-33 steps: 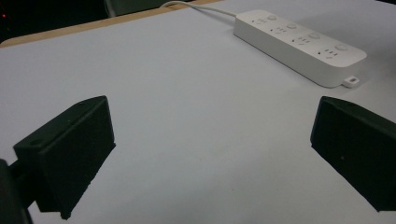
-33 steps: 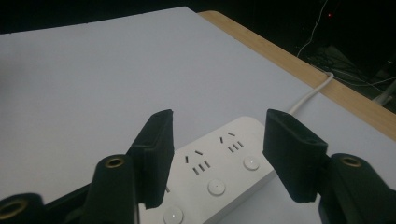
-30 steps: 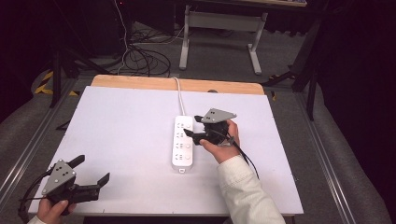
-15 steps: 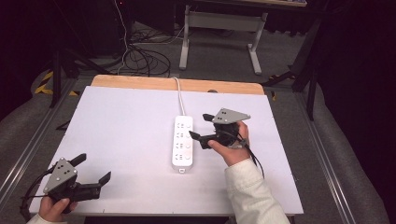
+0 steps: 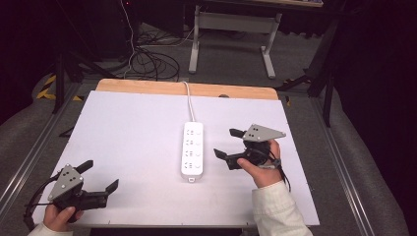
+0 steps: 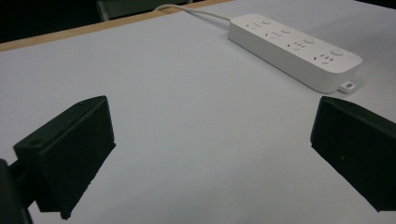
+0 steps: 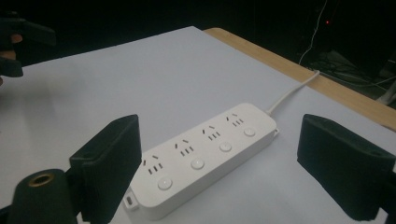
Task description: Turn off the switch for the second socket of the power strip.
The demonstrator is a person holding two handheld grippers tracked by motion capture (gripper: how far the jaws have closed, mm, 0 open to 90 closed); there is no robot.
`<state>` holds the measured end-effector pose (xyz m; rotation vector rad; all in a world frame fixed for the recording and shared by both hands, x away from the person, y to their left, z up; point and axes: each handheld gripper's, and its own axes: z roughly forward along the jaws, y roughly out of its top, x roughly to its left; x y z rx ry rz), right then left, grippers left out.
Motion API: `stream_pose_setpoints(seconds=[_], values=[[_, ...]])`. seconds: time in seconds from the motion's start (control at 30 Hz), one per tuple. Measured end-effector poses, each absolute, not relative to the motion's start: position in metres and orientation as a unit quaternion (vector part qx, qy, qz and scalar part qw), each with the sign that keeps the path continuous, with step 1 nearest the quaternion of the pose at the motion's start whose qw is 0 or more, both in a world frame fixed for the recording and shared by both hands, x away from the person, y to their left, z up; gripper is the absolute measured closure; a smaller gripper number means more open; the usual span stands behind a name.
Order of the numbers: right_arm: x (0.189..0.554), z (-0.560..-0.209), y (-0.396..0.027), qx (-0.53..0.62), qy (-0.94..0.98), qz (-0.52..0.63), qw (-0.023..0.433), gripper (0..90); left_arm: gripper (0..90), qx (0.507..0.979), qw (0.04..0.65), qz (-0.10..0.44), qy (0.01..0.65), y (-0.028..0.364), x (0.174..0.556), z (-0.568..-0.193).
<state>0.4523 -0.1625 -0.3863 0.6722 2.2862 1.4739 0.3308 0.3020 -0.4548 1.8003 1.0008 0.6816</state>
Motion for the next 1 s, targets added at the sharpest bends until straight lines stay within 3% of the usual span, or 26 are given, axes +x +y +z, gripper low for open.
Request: stream_pose_setpoints(seconds=[0.6,0.77,0.83,1.0], values=[[0.427,-0.412,-0.204,0.287,0.796,0.511,0.148,12.2,0.5,0.734,0.467,0.276,0.409,0.302,0.330,-0.455],[0.423,-0.425,-0.214,0.281,0.807,0.501,0.138,10.1,0.5,0.732,0.471,0.271,0.410,0.301,0.330,-0.456],[0.421,-0.432,-0.217,0.269,0.816,0.494,0.135,5.4,0.5,0.735,0.468,0.273,0.408,0.302,0.331,-0.456],[0.417,-0.451,-0.224,0.299,0.809,0.492,0.118,6.3,0.5,0.734,0.469,0.270,0.411,0.302,0.331,-0.457]])
